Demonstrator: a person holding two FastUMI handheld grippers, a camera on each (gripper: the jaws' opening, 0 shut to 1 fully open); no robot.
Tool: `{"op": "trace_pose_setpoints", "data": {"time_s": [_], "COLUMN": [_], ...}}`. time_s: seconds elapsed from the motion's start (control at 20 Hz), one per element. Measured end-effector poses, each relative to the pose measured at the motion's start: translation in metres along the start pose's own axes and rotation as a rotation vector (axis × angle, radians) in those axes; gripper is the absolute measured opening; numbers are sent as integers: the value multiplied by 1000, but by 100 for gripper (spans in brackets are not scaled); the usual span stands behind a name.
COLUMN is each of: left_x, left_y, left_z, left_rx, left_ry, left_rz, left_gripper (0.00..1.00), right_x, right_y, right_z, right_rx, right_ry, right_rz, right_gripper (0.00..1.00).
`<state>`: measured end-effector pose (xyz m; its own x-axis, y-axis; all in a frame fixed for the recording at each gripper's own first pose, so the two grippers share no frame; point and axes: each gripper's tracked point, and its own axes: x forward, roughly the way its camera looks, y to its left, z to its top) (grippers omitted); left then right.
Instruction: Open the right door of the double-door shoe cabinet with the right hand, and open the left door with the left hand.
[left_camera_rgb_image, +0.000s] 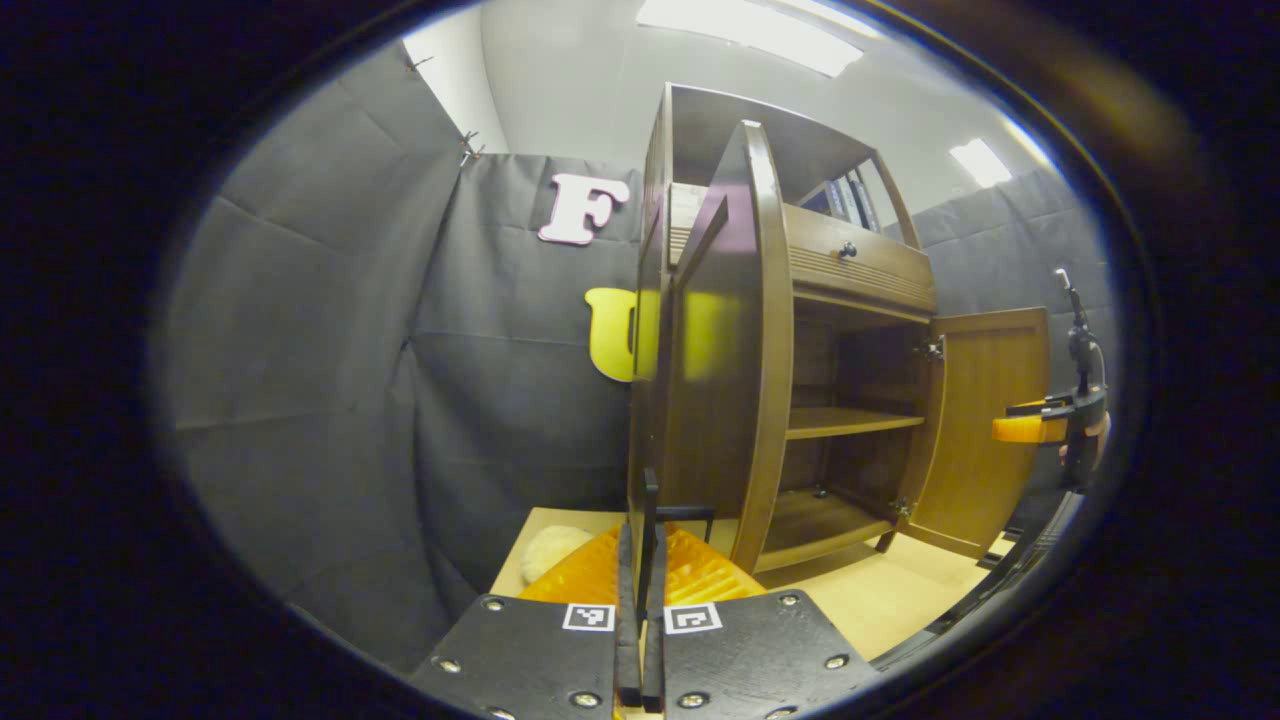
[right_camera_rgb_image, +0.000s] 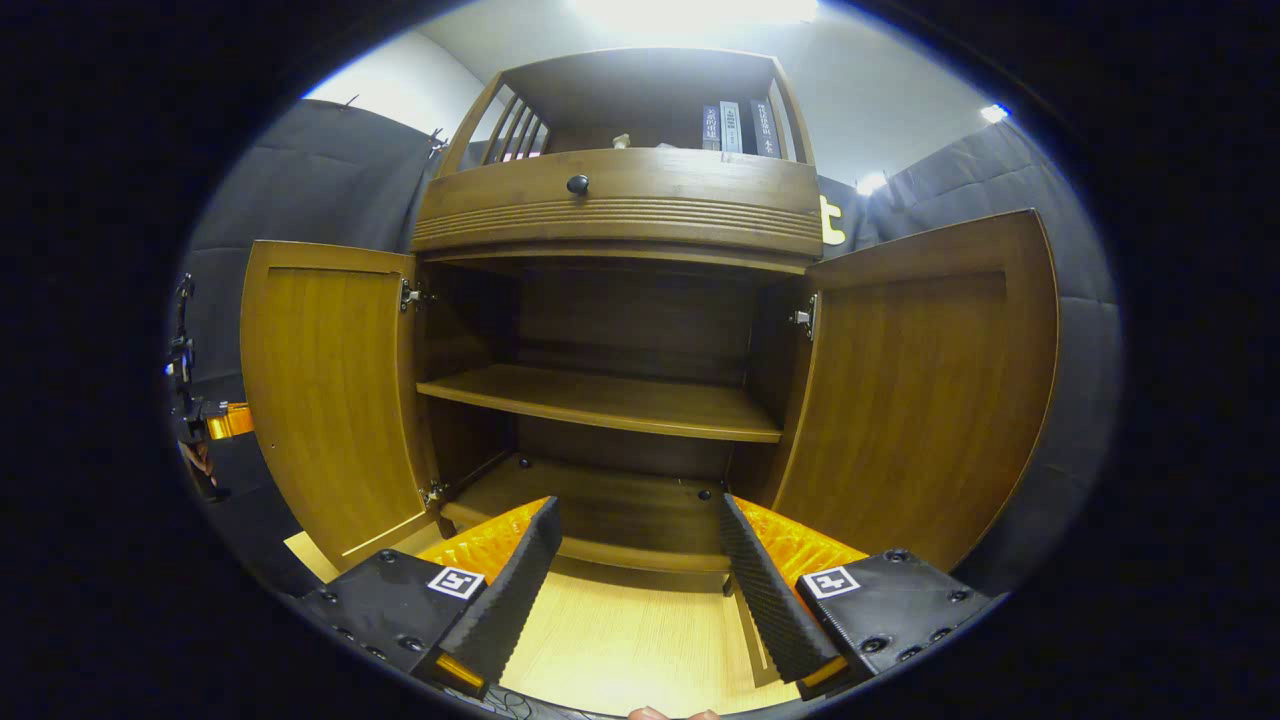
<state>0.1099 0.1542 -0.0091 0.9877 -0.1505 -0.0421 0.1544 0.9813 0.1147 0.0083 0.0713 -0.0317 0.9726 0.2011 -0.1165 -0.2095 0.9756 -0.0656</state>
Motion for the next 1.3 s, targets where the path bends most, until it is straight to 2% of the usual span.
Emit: {"op": "trace_pose_setpoints", "data": {"time_s": [0.1, 0.25, 0.4, 0.5, 0.65, 0.9, 0.95, 1.05, 1.3], "left_x": [-27, -63, -87, -94, -96, -79, -73, -62, -45], "left_y": [-8, -30, -57, -67, -98, -126, -130, -146, -164], "left_z": [10, 34, 51, 56, 58, 49, 46, 36, 37], "left_rx": [25, 7, -17, -20, -55, -102, -116, -140, -100], "left_ry": [3, -12, -39, -61, -77, -103, -100, -84, -71], "left_rz": [40, 94, 131, 183, 184, 206, 200, 149, 84], "left_gripper": [3, 3, 57, 94, 94, 94, 94, 94, 94], "right_x": [6, 7, 5, -1, -10, -33, -37, -44, -58], "right_y": [5, 8, 8, 8, 5, -6, -8, -13, -25], "right_z": [-5, -3, -1, 1, -1, -13, -17, -24, -28], "right_rx": [9, 31, 34, 43, 57, 41, 38, 37, 38], "right_ry": [6, 3, -11, -12, -5, 5, 10, 23, 29], "right_rz": [37, 83, 106, 121, 115, 79, 71, 56, 13], "right_gripper": [97, 98, 100, 100, 97, 97, 100, 100, 97]}}
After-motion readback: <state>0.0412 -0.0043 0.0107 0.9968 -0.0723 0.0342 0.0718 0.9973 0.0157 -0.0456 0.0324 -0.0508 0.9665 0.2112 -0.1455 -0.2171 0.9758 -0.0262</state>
